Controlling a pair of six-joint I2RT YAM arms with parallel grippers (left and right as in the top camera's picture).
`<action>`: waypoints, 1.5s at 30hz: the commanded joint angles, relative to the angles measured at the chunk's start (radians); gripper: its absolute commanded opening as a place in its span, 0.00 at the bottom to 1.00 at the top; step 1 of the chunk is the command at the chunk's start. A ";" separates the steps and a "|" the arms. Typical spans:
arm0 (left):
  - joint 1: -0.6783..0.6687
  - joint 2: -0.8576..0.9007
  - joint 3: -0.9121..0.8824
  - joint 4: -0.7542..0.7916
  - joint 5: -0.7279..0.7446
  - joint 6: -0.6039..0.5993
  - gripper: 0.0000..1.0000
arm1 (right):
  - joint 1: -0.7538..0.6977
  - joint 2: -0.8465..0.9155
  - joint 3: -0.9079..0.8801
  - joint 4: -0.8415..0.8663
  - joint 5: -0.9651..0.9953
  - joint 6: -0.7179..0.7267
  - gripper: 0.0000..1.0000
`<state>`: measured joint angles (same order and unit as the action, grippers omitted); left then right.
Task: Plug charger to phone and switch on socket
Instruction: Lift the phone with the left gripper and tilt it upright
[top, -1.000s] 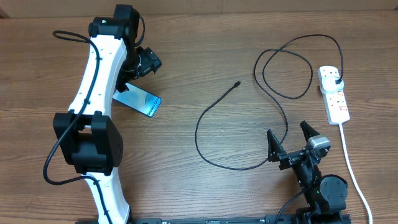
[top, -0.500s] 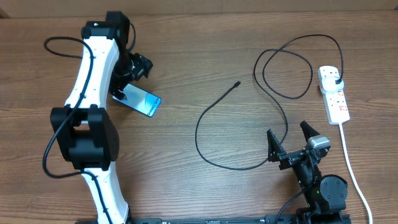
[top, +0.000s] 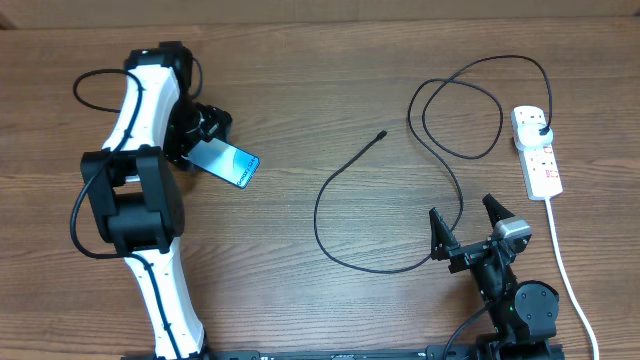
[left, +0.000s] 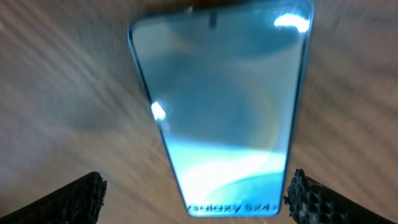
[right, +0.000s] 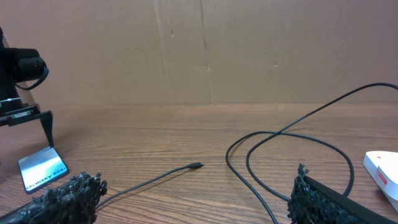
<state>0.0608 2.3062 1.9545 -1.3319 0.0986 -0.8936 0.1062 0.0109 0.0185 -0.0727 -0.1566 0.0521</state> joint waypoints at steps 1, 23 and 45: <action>-0.002 0.015 -0.003 0.045 0.034 0.013 0.97 | 0.006 -0.008 -0.011 0.003 0.007 0.003 1.00; -0.038 0.029 -0.012 0.098 0.047 -0.082 0.95 | 0.006 -0.008 -0.011 0.003 0.007 0.003 1.00; -0.082 0.029 -0.148 0.183 -0.043 -0.006 0.77 | 0.006 -0.008 -0.011 0.003 0.007 0.003 1.00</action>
<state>0.0029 2.3192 1.8317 -1.1862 0.1024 -0.9607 0.1066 0.0109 0.0185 -0.0723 -0.1562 0.0521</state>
